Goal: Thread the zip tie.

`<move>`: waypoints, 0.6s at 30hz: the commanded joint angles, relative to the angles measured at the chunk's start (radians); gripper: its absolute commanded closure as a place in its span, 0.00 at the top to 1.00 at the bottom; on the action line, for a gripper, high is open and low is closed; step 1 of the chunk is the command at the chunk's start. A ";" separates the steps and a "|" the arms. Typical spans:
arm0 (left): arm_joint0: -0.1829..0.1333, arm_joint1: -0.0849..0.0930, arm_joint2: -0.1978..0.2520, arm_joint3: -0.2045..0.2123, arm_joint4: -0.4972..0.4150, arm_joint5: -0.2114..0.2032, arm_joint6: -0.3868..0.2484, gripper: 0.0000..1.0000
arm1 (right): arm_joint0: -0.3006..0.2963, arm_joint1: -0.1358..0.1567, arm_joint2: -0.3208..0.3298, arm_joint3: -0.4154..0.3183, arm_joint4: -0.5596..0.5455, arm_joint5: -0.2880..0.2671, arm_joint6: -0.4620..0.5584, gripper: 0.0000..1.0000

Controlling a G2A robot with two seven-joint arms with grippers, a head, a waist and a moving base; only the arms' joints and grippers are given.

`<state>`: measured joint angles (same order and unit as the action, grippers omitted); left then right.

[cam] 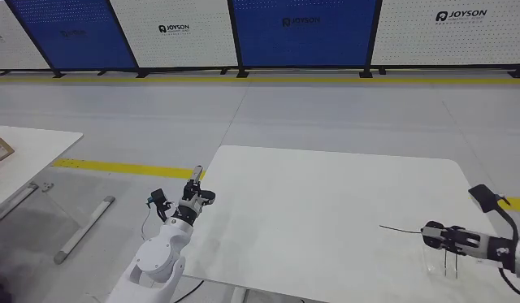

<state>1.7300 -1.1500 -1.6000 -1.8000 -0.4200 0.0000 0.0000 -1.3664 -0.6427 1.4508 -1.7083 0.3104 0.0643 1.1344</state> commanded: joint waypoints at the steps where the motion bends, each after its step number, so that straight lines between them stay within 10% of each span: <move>1: 0.000 0.000 0.000 0.000 0.000 0.000 0.000 1.00 | -0.001 0.000 0.004 0.000 -0.006 0.000 0.009 0.00; 11: 0.000 0.000 0.000 0.000 0.000 0.000 0.000 1.00 | -0.006 -0.001 0.001 0.000 0.000 -0.003 -0.002 0.00; 18: 0.000 0.000 0.000 0.000 0.000 0.000 0.000 1.00 | -0.050 -0.031 -0.089 -0.022 0.044 -0.110 -0.158 0.00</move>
<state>1.7300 -1.1500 -1.6000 -1.8000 -0.4200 0.0000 0.0000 -1.4167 -0.6700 1.3805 -1.7206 0.3633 -0.0390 0.9950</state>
